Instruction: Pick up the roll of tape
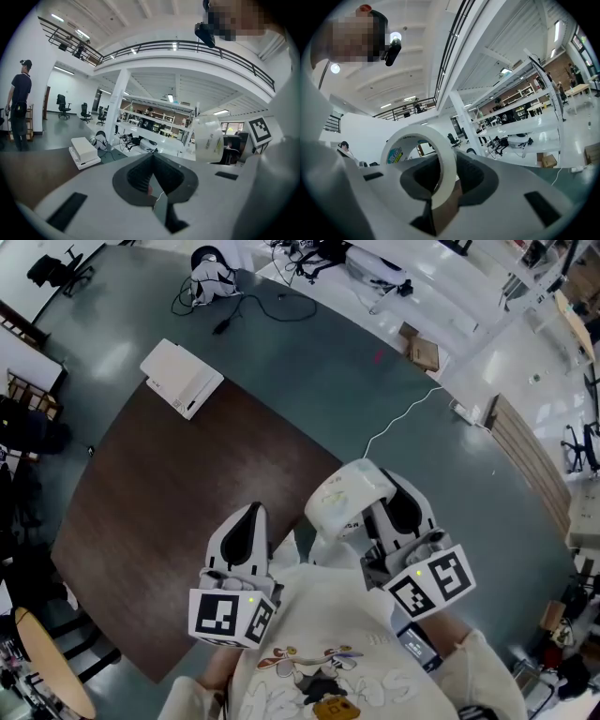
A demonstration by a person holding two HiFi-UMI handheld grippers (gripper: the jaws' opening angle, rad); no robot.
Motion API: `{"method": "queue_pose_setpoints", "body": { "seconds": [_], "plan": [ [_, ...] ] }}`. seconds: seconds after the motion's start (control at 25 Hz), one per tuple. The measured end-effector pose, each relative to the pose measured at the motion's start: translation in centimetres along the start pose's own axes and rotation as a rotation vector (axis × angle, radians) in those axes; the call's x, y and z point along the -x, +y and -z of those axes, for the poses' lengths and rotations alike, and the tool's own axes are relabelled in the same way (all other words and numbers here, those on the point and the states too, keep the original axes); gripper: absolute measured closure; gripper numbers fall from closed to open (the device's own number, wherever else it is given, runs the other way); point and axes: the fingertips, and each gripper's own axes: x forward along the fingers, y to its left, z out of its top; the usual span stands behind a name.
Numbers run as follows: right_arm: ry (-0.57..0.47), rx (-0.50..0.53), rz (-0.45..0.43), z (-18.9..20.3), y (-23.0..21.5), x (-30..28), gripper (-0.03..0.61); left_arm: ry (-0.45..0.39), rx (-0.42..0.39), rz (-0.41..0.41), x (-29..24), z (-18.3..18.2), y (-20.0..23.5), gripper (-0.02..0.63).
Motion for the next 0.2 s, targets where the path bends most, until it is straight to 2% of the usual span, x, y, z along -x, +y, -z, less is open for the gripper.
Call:
{"method": "queue_pose_setpoints", "body": {
  "seconds": [0.2],
  "plan": [
    [0.006, -0.01, -0.005, 0.19, -0.31, -0.09, 0.485, -0.001, 0.003, -0.003, -0.24, 0.21, -0.19, 0.607]
  ]
}}
